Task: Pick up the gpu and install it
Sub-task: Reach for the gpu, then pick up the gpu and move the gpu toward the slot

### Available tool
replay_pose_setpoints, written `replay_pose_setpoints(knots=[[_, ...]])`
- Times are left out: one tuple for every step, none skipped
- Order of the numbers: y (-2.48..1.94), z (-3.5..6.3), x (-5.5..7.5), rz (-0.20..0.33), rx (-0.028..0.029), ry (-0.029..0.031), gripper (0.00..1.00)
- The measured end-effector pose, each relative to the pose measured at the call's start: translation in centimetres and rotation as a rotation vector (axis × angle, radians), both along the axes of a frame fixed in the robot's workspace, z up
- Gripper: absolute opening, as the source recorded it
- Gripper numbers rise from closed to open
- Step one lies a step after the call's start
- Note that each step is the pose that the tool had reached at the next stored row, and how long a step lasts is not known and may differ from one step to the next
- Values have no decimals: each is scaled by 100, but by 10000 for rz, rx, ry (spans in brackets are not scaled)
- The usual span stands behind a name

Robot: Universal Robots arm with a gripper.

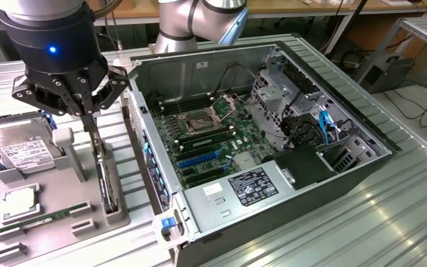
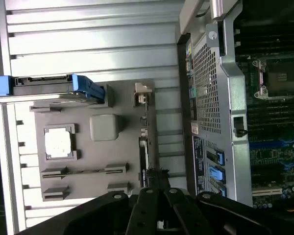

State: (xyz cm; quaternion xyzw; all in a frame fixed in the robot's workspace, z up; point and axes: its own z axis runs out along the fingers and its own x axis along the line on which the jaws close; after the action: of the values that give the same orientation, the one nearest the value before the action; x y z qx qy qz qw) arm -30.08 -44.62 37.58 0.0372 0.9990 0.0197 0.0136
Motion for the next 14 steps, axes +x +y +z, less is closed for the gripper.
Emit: replay_pose_setpoints(knots=[[0, -1, 0, 2, -4, 1, 11], [0, 0, 0, 5, -4, 1, 11], [0, 0, 0, 6, -5, 1, 11], [0, -1, 0, 6, -4, 1, 11], [0, -1, 0, 7, -4, 1, 17], [0, 0, 0, 8, -4, 1, 24], [0, 0, 0, 8, -4, 1, 24], [0, -1, 0, 8, -4, 1, 30], [0, -5, 0, 9, -2, -1, 36], [0, -17, -3, 8, -2, -24, 36], [0, -32, -12, 1, -3, -50, 36], [-1, -46, -19, -4, -4, -83, 36], [-1, -58, -24, -7, -4, -112, 36], [-2, -82, -36, -14, -4, -163, 36]])
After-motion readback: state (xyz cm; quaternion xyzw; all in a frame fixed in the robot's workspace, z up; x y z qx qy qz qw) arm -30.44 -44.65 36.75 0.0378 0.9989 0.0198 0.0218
